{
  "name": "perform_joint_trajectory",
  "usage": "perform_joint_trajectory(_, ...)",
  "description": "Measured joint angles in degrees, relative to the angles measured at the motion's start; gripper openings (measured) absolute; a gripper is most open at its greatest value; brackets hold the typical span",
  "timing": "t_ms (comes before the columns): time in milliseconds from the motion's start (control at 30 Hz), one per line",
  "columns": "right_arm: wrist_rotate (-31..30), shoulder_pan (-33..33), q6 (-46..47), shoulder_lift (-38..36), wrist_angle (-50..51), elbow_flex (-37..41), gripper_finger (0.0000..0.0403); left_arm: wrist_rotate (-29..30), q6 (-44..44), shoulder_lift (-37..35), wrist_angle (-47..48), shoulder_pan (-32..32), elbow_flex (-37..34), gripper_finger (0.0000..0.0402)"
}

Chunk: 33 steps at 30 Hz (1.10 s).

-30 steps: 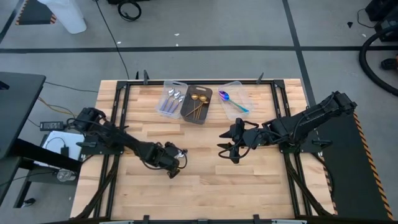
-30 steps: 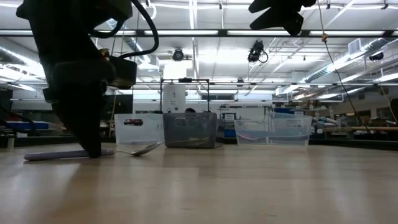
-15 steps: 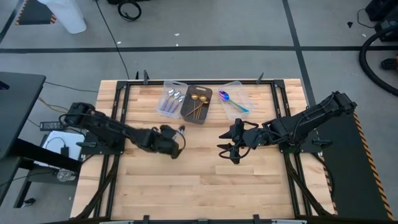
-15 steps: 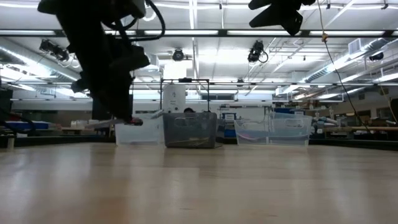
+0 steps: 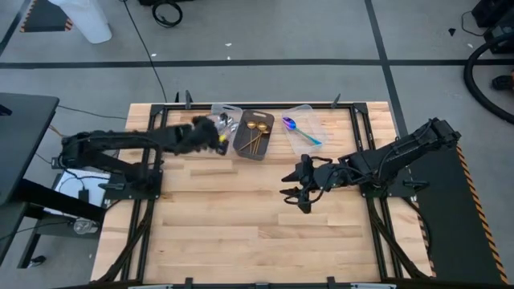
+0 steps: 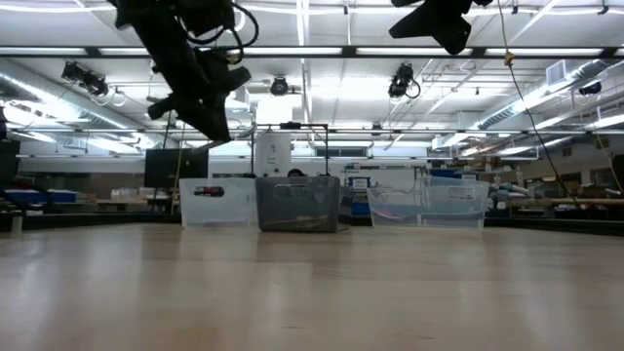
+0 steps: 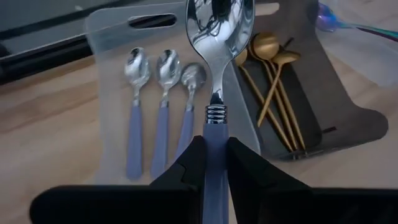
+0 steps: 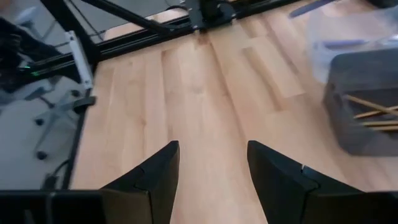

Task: Sort silverware by color (type)
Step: Put the purple spoon into the left transparent bin

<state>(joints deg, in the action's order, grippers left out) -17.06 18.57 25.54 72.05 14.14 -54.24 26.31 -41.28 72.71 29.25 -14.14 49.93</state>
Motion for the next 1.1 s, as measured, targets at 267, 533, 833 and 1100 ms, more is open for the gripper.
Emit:
perform_joint_trajectory(267, 2.17, -5.04, 1.47, -0.07, -1.82, 0.0, 0.0199, -8.93, 10.77, 1.94, -3.04, -12.9, -0.04, 0.005)
perform_joint_trajectory(533, 0.4, -11.38, -0.86, -0.07, -1.65, 0.0, 0.0199, -16.01, 25.17, 5.65, -13.81, -19.46, 0.01, 0.005)
perform_joint_trajectory(833, 0.22, -17.36, 1.25, -1.48, -1.67, -0.02, 0.0199, -17.23, 29.75, 8.82, -16.51, -20.25, 0.0, 0.005)
perform_joint_trajectory(1100, 0.17, -21.72, 1.31, -2.62, -1.91, -0.04, 0.0199, -17.14, 30.59, 11.35, -13.37, -19.82, 0.04, 0.005)
